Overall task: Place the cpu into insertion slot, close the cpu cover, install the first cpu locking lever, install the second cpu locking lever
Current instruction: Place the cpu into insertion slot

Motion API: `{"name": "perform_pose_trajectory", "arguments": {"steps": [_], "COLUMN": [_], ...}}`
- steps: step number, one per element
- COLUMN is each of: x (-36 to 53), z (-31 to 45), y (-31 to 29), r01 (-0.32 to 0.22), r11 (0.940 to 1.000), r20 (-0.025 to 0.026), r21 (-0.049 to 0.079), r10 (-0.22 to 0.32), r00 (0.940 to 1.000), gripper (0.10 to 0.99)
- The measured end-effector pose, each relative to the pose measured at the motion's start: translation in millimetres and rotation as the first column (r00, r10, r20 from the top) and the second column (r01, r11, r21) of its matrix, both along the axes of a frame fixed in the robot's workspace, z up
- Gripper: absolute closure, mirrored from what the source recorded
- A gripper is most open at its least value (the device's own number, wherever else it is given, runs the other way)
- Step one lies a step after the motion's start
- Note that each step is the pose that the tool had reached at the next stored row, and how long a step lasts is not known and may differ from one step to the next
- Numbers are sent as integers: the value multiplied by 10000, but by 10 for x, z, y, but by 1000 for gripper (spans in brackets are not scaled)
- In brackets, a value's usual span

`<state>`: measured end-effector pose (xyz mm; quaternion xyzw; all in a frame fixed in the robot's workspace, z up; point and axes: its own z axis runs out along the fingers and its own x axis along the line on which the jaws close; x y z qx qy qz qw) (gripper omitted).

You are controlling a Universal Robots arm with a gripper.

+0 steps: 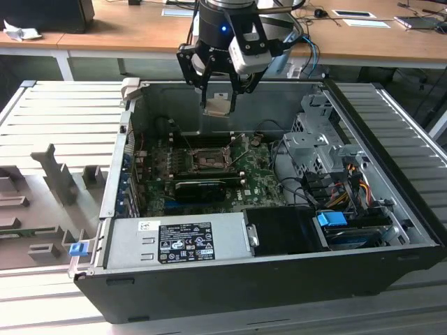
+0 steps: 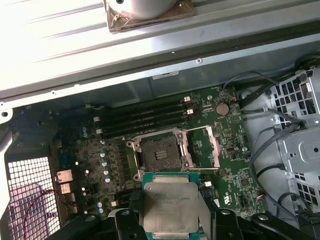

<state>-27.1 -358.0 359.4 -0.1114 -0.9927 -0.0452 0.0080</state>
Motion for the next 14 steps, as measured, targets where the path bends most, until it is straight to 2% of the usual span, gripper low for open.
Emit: {"name": "perform_pose_trajectory", "arguments": {"steps": [14], "x": [0], "z": [-14], "y": [0], "r01": [518], "r11": [9987], "r20": [0], "r21": [0], "r10": [-518], "r00": [9987], "gripper": [557]}}
